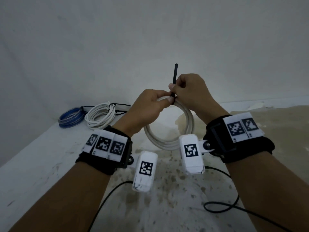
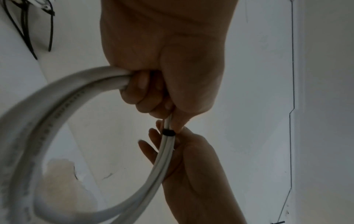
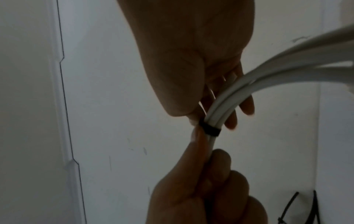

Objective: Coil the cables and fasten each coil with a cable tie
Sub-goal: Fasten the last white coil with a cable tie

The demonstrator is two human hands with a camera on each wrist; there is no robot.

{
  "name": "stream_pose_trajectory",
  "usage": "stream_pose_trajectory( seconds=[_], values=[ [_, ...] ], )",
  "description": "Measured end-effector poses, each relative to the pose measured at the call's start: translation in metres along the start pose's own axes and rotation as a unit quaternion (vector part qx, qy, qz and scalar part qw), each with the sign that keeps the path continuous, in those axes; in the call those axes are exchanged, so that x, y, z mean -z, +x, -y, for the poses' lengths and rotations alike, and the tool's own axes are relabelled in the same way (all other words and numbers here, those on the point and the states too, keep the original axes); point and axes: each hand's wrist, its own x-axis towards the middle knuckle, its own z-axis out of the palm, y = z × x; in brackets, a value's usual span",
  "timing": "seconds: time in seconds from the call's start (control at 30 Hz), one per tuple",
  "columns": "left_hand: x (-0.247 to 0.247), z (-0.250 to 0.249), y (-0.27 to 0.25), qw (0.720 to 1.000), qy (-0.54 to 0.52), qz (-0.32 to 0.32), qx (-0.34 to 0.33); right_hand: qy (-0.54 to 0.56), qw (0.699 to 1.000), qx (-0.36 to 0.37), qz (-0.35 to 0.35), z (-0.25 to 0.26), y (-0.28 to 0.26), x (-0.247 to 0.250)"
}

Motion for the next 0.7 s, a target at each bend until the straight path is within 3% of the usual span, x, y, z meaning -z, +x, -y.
stream_pose_trajectory(
  seconds=[0.1,0.17,0.33,0.6,0.7],
  values=[
    [0.017,-0.005,-0.006,0.999,-0.023,-0.004,0.034,0.125,0.985,-0.007,0.121,0.014,-0.011,0.007],
    [0.027,-0.006,-0.013,0.999,-0.018,-0.011,0.050,0.151,0.971,-0.017,0.184,0.025,-0.020,0.009],
    [0.054,-0.019,-0.034,0.988,-0.106,-0.010,0.108,0.154,0.962,-0.002,0.227,0.057,-0.027,0.012],
    [0.093,-0.040,-0.058,0.974,-0.188,-0.081,0.094,0.181,0.969,0.005,0.169,0.105,-0.038,0.003],
    [0.104,-0.033,-0.067,0.947,-0.273,-0.130,0.110,0.256,0.958,-0.037,0.123,0.113,-0.039,-0.001]
  ],
)
